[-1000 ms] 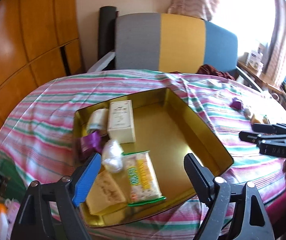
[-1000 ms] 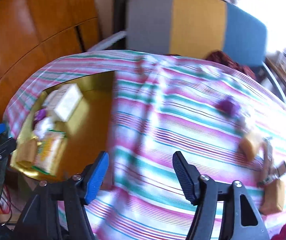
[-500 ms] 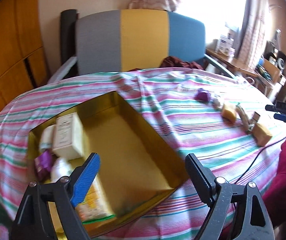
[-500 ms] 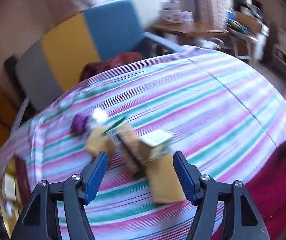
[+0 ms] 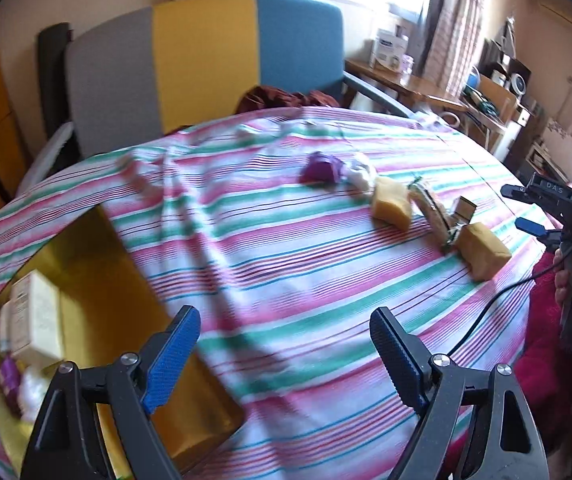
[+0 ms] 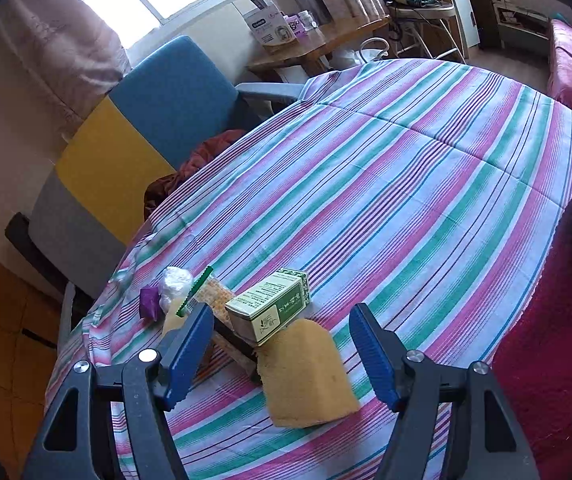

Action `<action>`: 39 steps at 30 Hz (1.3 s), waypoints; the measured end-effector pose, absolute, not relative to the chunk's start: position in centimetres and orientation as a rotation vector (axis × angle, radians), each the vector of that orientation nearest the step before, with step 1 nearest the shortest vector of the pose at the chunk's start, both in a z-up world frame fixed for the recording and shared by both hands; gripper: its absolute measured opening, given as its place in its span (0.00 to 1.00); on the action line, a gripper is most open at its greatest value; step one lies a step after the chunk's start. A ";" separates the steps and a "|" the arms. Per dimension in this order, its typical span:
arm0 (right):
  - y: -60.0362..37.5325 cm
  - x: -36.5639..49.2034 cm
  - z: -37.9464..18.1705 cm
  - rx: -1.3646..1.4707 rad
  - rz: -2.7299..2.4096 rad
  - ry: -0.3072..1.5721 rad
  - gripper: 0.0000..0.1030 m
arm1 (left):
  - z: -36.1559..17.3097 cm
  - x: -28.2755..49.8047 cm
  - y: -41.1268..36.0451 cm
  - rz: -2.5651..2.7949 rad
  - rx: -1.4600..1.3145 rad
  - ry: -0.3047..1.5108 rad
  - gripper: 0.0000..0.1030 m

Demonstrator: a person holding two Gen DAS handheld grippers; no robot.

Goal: Organize objects
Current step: 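Move both tools back toward the yellow sponges and small green box, then grasp a yellow sponge with the left tool while the right tool grasps the green box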

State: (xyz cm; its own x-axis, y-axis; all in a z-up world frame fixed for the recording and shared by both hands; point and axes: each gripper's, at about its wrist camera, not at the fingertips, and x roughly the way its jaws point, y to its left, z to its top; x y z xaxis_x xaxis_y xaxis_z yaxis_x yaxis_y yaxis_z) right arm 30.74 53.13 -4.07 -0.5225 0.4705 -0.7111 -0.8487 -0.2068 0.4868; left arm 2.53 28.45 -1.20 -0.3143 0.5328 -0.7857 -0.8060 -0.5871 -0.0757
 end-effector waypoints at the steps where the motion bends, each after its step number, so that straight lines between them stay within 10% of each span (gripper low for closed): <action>1: 53.2 30.8 -4.1 -0.520 1.857 1.118 0.69 | -1.4 2.6 29.5 1.969 -1.018 0.429 0.85; 27: 54.1 30.8 -5.5 -0.506 1.910 1.267 0.70 | -8.5 3.1 53.6 1.701 -0.870 0.796 0.85; 30: 54.1 30.8 -5.5 -0.499 1.908 1.274 0.70 | -9.6 2.6 54.5 1.668 -0.911 0.803 0.52; 39: 54.0 30.8 -5.4 -0.503 1.901 1.272 0.70 | -9.5 1.6 47.4 1.712 -1.068 0.629 0.51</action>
State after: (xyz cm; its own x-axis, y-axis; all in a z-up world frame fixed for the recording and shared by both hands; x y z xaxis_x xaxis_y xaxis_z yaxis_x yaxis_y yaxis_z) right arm 30.77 53.96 -5.43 -0.6184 0.3840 -0.6857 -0.7803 -0.1962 0.5939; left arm 1.60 47.41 -9.51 -0.1297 0.4652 -0.8756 -0.9216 -0.3824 -0.0666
